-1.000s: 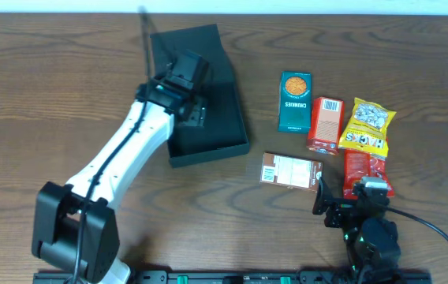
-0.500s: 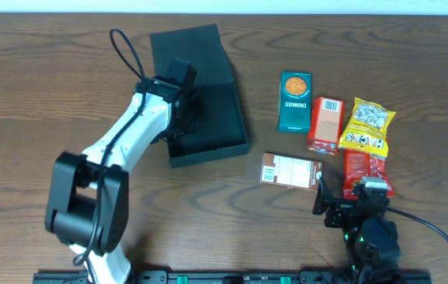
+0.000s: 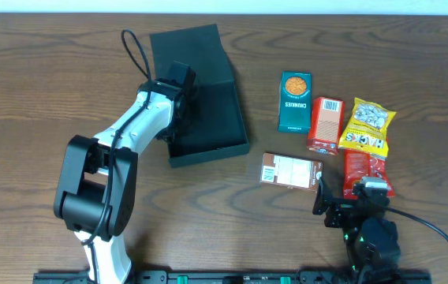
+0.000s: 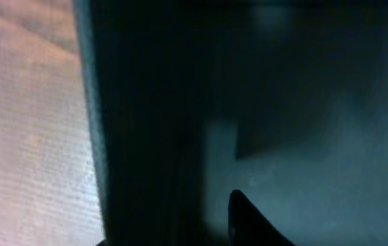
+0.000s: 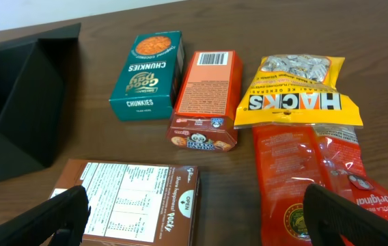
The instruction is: Pack container
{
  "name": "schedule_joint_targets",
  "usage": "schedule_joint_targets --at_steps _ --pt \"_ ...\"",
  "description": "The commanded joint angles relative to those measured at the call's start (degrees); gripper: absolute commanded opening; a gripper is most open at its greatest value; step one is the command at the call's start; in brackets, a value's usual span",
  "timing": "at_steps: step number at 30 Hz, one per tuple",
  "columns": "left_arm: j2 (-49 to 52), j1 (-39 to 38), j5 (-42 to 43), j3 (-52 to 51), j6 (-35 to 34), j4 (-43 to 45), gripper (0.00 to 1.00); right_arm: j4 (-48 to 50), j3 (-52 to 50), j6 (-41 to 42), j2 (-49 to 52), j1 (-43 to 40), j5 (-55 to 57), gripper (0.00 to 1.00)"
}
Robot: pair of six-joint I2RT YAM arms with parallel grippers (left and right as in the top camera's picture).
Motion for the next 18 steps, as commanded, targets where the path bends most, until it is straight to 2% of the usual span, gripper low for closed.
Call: schedule_joint_targets --at_steps 1,5,9,13,16,18 --pt "0.2 0.2 -0.4 -0.2 9.2 1.0 0.24 -0.2 -0.6 -0.8 -0.4 -0.3 0.6 0.99" --pt "0.2 0.2 -0.4 -0.2 13.7 1.5 0.21 -0.2 -0.6 -0.8 -0.4 -0.3 0.6 0.99" --pt "0.2 0.2 -0.4 -0.2 21.9 1.7 0.18 -0.2 -0.6 -0.8 -0.4 -0.3 0.6 0.99" --pt "0.2 0.2 -0.4 -0.2 28.8 1.7 0.14 -0.2 -0.6 -0.8 -0.4 -0.3 0.6 0.99" --pt "0.2 0.2 -0.5 -0.2 32.7 1.9 0.06 -0.2 -0.6 -0.8 -0.4 -0.3 0.6 0.99" --pt "0.2 0.2 -0.6 -0.2 34.8 2.3 0.06 -0.2 -0.6 -0.8 -0.4 -0.3 0.6 0.99"
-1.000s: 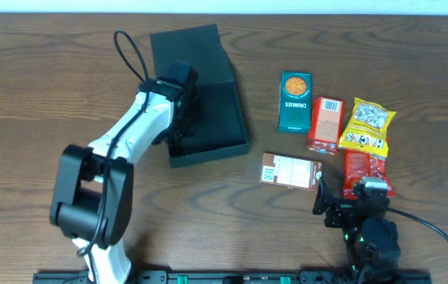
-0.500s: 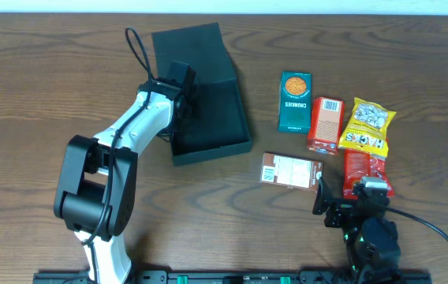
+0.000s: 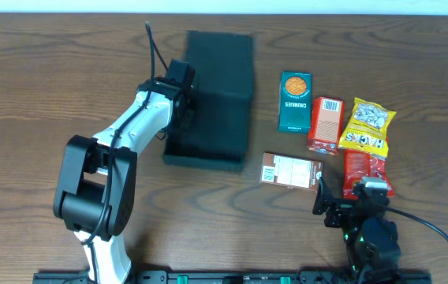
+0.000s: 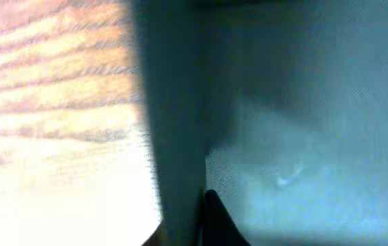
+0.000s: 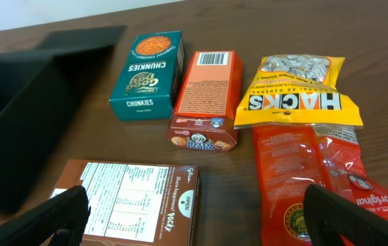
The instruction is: Pack container
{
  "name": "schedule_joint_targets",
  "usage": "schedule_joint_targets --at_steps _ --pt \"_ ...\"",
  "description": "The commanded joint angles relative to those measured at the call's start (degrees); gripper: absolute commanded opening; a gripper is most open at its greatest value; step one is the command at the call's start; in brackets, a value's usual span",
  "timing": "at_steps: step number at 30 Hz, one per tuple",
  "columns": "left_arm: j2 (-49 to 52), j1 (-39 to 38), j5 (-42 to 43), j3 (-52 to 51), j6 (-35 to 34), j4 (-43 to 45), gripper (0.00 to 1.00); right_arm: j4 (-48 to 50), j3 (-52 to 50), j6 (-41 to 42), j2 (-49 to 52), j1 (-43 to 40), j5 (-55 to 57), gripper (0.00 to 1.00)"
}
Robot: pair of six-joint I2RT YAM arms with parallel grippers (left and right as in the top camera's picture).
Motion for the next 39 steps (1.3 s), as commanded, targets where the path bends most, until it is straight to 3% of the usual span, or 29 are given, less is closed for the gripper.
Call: schedule_joint_targets --at_steps 1,8,11,20,36,37,39 --pt "0.2 0.0 -0.9 -0.2 8.3 -0.1 0.06 -0.2 -0.6 -0.8 -0.4 -0.3 0.6 0.99" --pt "0.2 0.0 -1.8 -0.2 6.9 0.0 0.11 -0.2 -0.6 -0.8 -0.4 -0.3 0.6 0.99" --pt "0.2 0.0 -1.9 -0.2 0.5 0.0 0.06 -0.2 -0.6 -0.8 -0.4 -0.3 0.6 0.99" --pt "0.2 0.0 2.4 -0.2 -21.3 -1.7 0.06 -0.2 -0.6 -0.8 -0.4 -0.3 0.6 0.99" --pt "0.2 0.0 2.3 -0.2 -25.8 -3.7 0.06 -0.2 -0.6 -0.8 -0.4 -0.3 0.6 0.99" --pt "0.2 0.0 2.2 -0.2 -25.6 -3.7 0.09 -0.2 -0.6 -0.8 -0.4 -0.3 0.6 0.99" --pt "0.2 0.0 1.9 -0.2 -25.1 -3.6 0.31 -0.2 -0.6 -0.8 -0.4 -0.3 0.6 0.99"
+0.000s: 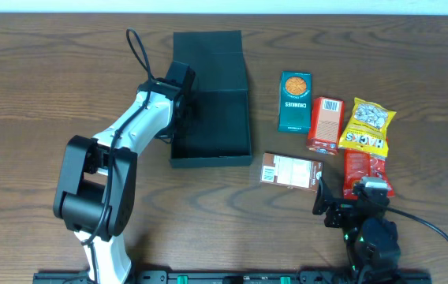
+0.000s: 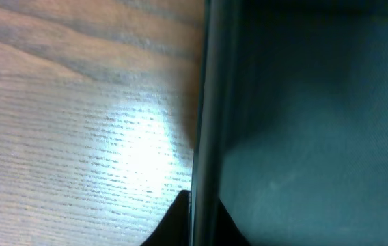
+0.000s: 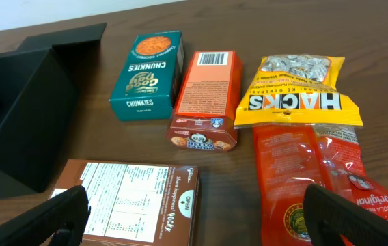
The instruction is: Pack container
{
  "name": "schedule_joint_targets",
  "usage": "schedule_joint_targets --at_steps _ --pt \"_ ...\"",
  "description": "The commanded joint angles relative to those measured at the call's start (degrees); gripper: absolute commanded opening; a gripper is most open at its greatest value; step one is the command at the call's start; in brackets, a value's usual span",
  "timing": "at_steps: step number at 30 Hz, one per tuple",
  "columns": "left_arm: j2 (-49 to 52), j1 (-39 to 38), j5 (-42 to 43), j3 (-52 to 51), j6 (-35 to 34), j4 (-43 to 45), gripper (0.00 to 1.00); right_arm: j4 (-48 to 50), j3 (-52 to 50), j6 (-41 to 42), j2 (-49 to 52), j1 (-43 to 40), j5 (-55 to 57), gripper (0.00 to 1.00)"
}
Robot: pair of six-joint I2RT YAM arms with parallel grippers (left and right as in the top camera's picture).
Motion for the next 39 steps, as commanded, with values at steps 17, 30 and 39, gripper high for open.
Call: schedule_joint_targets --at_steps 17,30,39 --pt "-3.0 0.1 -4.7 13.7 5.8 -1.6 0.64 -0.2 -0.6 -0.8 -0.3 -0.3 0.6 0.99" --pt "-4.0 2.9 -3.8 21.2 9.4 -4.5 0.65 -0.2 -0.6 -0.8 -0.3 -0.3 0.6 0.99" --pt "-4.0 4.6 -3.2 21.2 9.4 3.3 0.74 -0.2 -0.6 -0.8 -0.3 -0.3 0.6 0.99"
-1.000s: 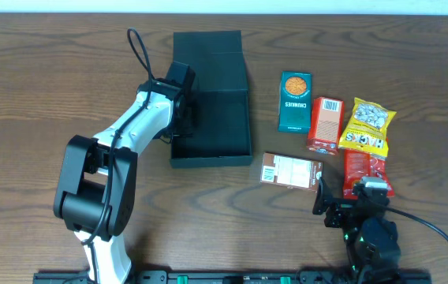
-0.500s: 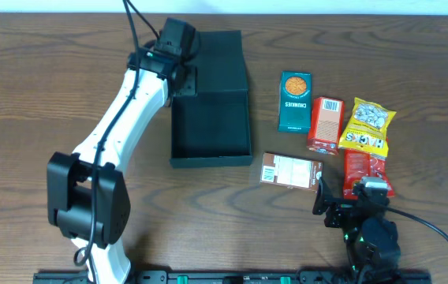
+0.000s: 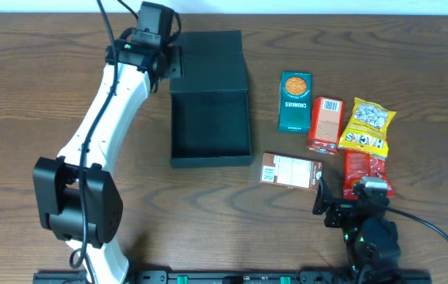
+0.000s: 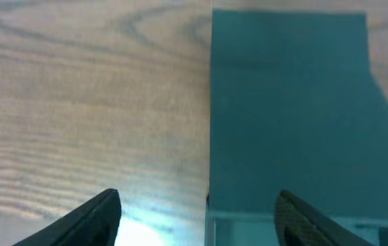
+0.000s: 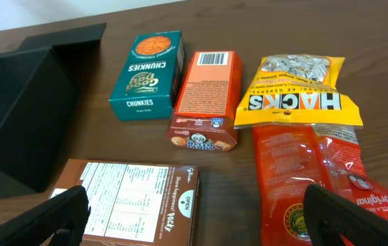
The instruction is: Pack container
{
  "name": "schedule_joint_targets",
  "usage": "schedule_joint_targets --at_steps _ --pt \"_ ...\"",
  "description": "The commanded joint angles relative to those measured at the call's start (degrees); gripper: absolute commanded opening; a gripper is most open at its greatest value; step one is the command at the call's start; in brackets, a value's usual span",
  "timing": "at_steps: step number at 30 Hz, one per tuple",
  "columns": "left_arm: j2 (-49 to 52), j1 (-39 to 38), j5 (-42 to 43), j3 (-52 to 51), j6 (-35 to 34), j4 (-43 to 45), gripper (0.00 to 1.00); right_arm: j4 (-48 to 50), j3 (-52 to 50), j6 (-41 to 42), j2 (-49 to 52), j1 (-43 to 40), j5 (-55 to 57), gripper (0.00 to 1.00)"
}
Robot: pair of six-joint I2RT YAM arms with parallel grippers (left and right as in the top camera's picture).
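An open black box with its lid folded back lies at the table's middle. My left gripper hovers open beside the lid's far left corner; in the left wrist view it straddles the lid's left edge from above, empty. To the right lie a teal Chunkies box, an orange box, a yellow Hacks bag, a red bag and a brown Pocky box. My right gripper rests open at the near edge, just short of the Pocky box.
The wooden table runs wide to the left of the box. The snacks sit close together in a cluster at the right, with the right arm's base just in front of them.
My left gripper has let go of the box's left wall and moved up to the far left corner of the lid, now open. The box and the right arm have not moved.
My left gripper was at the box's left wall, with the box skewed. Then the box stood turned the other way, then nearly square to the table. Now the box lies straight and the left gripper is off it, open by the lid. The right arm stayed still.
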Motion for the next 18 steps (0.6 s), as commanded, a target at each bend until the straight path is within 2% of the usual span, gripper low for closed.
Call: schedule_joint_targets --at_steps 1,8,11,12,14,16,18 --pt "-0.3 -0.1 0.7 0.8 0.4 1.2 0.75 -0.2 -0.6 -0.8 -0.3 -0.3 0.6 0.99" --pt "-0.3 -0.1 0.7 0.8 0.4 2.8 0.81 -0.1 -0.6 -0.8 -0.3 -0.3 0.6 0.99" --pt "-0.3 -0.1 0.7 0.8 0.4 2.2 0.82 6.5 -0.6 0.2 -0.3 -0.4 0.9 0.99" --pt "-0.3 -0.1 0.7 0.8 0.4 1.9 0.82 10.7 -0.6 3.2 -0.3 -0.3 0.9 0.99" --pt "-0.3 -0.1 0.7 0.8 0.4 1.6 0.82 19.5 -0.6 17.6 -0.3 -0.4 1.6 0.99" --pt "-0.3 -0.1 0.7 0.8 0.4 1.6 0.82 23.6 -0.6 31.2 -0.3 -0.4 4.2 0.99" --pt "-0.3 -0.1 0.7 0.8 0.4 2.1 0.82 24.2 -0.6 38.7 -0.3 -0.3 5.6 0.99"
